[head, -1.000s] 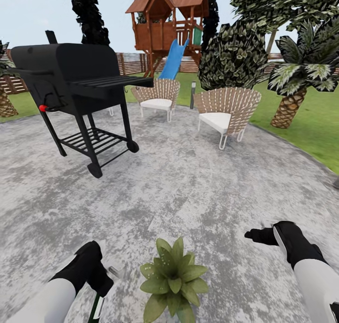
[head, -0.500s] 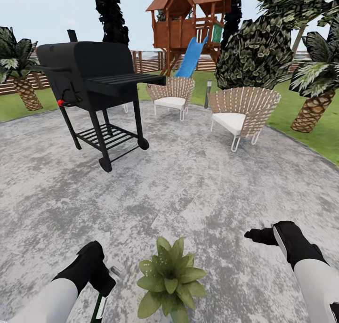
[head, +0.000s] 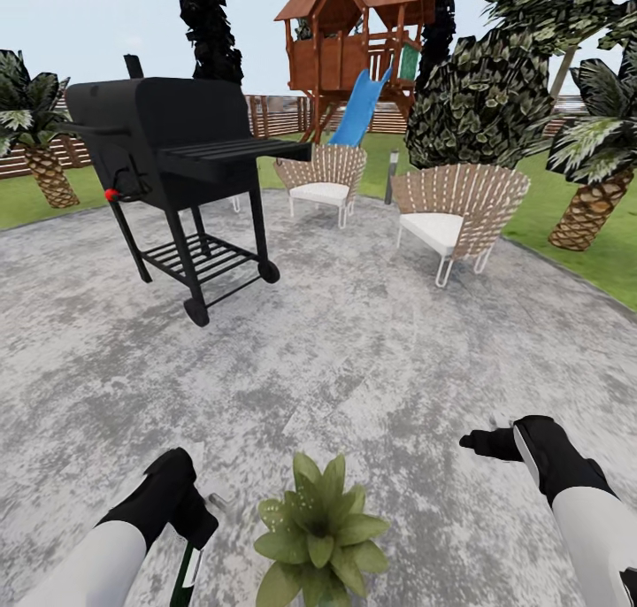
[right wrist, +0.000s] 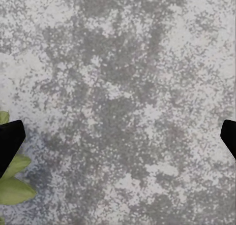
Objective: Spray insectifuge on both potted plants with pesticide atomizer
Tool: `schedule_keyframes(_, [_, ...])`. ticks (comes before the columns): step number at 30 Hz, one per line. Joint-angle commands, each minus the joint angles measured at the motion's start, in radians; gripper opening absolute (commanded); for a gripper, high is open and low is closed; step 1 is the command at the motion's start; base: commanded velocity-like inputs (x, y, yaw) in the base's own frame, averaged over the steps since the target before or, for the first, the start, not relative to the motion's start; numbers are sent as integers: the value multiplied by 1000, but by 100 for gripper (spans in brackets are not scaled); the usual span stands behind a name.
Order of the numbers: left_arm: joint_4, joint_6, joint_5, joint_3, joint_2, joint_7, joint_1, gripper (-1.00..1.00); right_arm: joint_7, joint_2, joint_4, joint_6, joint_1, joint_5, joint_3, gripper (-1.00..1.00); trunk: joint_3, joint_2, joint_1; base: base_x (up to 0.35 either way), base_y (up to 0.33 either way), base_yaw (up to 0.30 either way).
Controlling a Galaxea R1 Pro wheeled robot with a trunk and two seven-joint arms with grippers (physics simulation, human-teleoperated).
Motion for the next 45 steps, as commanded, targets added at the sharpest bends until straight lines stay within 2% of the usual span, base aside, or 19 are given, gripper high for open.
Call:
schedule_keyframes(1, [-1, 5, -8, 4, -1, -9, 0, -100, 9, 0, -1, 3, -1, 11, -4, 100, -1, 0, 0, 306, 0, 0])
schedule_keyframes(8, [4, 5, -8, -19, 0, -9, 0, -100, 9, 1, -1, 4, -1, 11, -4, 100, -1, 0, 0, 96, -79, 0])
schedule_keyframes(17, [7, 3, -8, -21, 2, -6, 6, -100, 9, 0, -1, 4, -1, 11, -5, 100, -1, 0, 0, 2, -75, 11])
schedule_keyframes(24, [18, 3, -8, -21, 7, -6, 10, -100, 9, 1, -1, 3, -1, 11, -5, 100, -4, 0, 0, 0, -1, 202])
schedule_keyframes(28, [95, 1, -8, -21, 8, -4, 10, -100, 9, 0, -1, 3, -1, 11, -5, 100, -6, 0, 0, 0, 0, 229])
schedule_keyframes(31, [116, 1, -8, -21, 8, -4, 10, -100, 8, 0, -1, 4, -1, 11, -5, 100, -7, 0, 0, 0, 0, 230])
schedule_keyframes(38, [123, 0, -8, -21, 5, -3, 10, -100, 9, 0, -1, 4, -1, 11, -6, 100, -10, 0, 0, 0, -14, 215])
schedule_keyframes(45, [120, 0, -8, -20, 5, -1, 10, -100, 8, 0, -1, 4, -1, 12, -4, 100, -12, 0, 0, 0, -296, 53])
